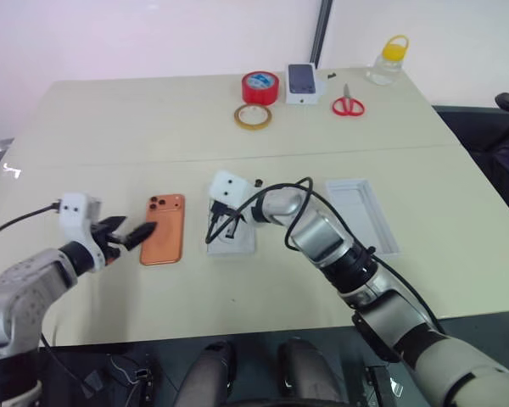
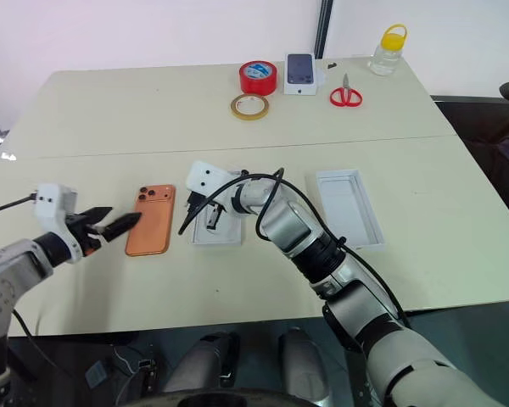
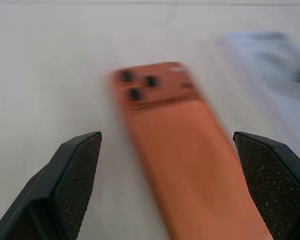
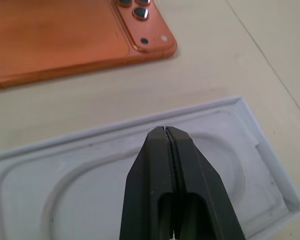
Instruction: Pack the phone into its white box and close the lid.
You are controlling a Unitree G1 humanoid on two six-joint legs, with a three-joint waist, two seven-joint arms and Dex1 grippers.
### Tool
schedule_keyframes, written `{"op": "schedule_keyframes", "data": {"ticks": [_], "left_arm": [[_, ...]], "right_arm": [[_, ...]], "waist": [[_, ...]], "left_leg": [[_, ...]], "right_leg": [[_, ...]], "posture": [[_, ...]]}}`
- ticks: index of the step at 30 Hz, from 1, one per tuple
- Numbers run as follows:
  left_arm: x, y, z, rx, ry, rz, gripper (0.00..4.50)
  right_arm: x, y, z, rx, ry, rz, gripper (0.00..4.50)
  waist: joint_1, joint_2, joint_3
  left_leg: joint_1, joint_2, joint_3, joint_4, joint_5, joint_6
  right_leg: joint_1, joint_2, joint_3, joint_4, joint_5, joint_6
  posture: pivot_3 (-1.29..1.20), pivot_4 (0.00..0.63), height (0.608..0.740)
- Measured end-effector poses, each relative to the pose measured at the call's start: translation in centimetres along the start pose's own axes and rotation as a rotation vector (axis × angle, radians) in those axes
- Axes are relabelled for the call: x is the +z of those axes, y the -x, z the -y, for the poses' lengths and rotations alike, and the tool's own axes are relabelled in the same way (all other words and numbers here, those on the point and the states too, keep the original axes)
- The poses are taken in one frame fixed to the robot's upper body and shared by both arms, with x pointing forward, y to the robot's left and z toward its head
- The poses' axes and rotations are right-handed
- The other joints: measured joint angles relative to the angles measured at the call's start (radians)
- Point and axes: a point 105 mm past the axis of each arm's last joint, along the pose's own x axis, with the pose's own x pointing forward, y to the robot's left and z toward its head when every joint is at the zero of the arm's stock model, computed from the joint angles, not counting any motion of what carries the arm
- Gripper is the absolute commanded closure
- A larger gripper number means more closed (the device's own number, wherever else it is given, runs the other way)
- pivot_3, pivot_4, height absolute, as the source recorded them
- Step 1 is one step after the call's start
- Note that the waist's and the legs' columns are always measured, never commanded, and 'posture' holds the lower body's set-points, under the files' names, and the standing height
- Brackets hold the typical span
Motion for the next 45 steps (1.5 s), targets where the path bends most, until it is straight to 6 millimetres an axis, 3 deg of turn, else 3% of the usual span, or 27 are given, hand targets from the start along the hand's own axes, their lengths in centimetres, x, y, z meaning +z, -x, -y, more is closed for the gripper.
{"op": "schedule_keyframes", "data": {"ticks": [4, 9, 15, 22, 36, 45], "left_arm": [[-0.5, -0.4, -0.3, 0.049, 0.118, -0.071, 0.05], [-0.5, -1.0, 1.2, 0.000, 0.159, -0.160, 0.05], [-1.1, -0.9, 2.0, -0.032, 0.172, -0.240, 0.05], [-1.4, -1.1, 3.6, -0.115, 0.209, -0.258, 0.05], [-2.1, -1.7, 6.1, -0.204, 0.264, -0.249, 0.05], [-2.4, -2.4, 8.8, -0.350, 0.332, -0.259, 0.05]], "right_arm": [[0.9, -0.9, -1.0, 0.022, -0.012, 0.024, 4.50], [2.5, -2.3, -2.5, 0.085, 0.081, 0.002, 4.50], [1.0, -3.6, -4.1, 0.169, 0.133, -0.106, 4.50], [1.0, -4.4, -4.6, 0.211, 0.209, -0.165, 4.50], [0.3, -3.7, -4.0, 0.229, 0.277, -0.185, 4.50], [-0.2, -3.1, -4.0, 0.217, 0.267, -0.179, 4.50]], "waist": [[0.001, 0.000, 0.000], [0.000, 0.000, 0.000], [0.001, 0.000, 0.000], [0.002, 0.000, -0.001], [0.012, 0.000, -0.002], [0.018, 0.000, -0.002]], "left_leg": [[0.000, 0.000, 0.000, 0.001, 0.000, 0.000], [0.000, 0.000, 0.000, 0.001, 0.000, 0.000], [0.000, 0.000, 0.000, 0.001, 0.000, 0.000], [0.000, 0.000, 0.000, 0.002, 0.000, -0.001], [0.001, -0.001, -0.001, 0.003, 0.000, 0.000], [0.001, -0.001, -0.001, 0.003, 0.000, 0.000]], "right_leg": [[0.000, 0.000, 0.000, 0.001, 0.000, 0.000], [0.000, 0.000, 0.000, 0.001, 0.000, 0.000], [0.000, 0.000, 0.000, 0.001, 0.000, 0.000], [0.000, 0.000, -0.001, 0.001, 0.000, 0.000], [0.001, -0.001, -0.002, 0.000, 0.000, 0.000], [0.001, -0.002, -0.002, -0.001, 0.000, 0.000]], "posture": [[0.00, 0.150, 0.740], [0.00, 0.150, 0.740], [0.00, 0.150, 0.740], [0.00, 0.150, 0.740], [0.00, 0.150, 0.740], [0.00, 0.150, 0.740]]}}
